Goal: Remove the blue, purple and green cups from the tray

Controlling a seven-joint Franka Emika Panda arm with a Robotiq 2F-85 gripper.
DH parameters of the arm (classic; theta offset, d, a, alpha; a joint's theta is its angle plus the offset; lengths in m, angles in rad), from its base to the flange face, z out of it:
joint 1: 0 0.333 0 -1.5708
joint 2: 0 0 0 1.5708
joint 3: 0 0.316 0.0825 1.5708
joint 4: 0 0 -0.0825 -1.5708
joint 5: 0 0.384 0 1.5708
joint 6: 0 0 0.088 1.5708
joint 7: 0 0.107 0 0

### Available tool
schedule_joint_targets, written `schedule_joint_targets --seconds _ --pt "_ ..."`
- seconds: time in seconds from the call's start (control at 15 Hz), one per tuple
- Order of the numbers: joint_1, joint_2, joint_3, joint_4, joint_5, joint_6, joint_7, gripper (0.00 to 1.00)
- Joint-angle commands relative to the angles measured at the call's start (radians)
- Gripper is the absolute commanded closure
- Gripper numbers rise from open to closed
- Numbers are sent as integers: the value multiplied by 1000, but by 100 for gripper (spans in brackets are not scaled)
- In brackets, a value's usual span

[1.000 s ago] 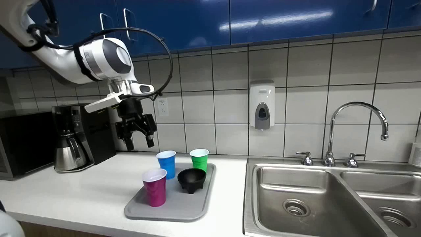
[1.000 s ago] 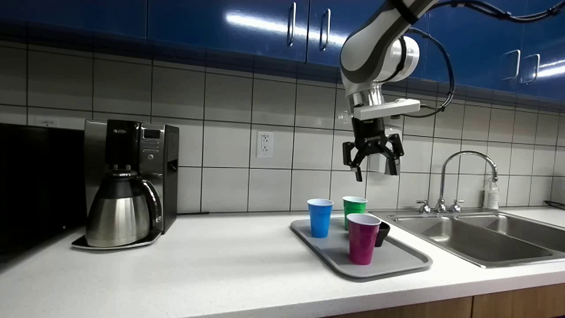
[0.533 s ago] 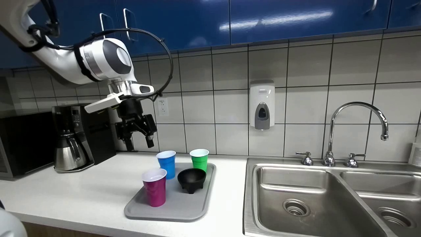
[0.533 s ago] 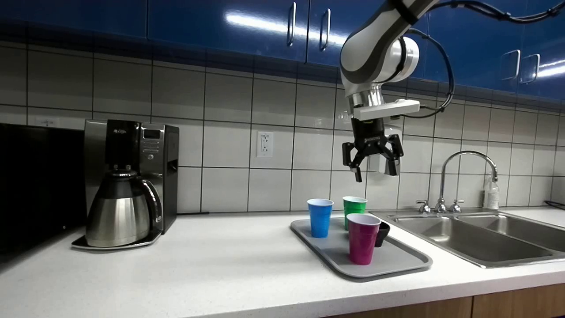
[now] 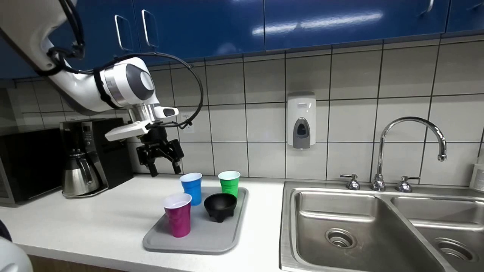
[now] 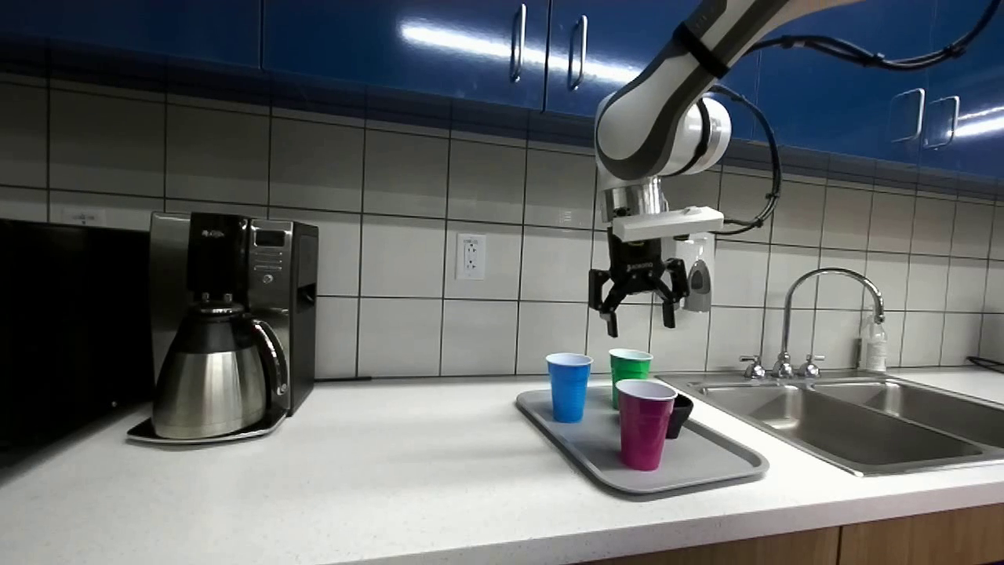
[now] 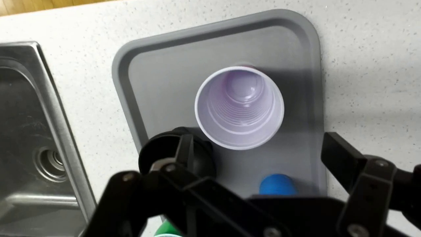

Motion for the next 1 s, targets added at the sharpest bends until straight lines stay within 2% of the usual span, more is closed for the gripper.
schedule_joint_targets --seconds 0.0,0.27,0.93 --pt "18 74 -23 16 -57 111 13 0" --pt "32 163 -39 53 -96 212 10 0" --pt "114 321 -93 201 -132 268 -1 0"
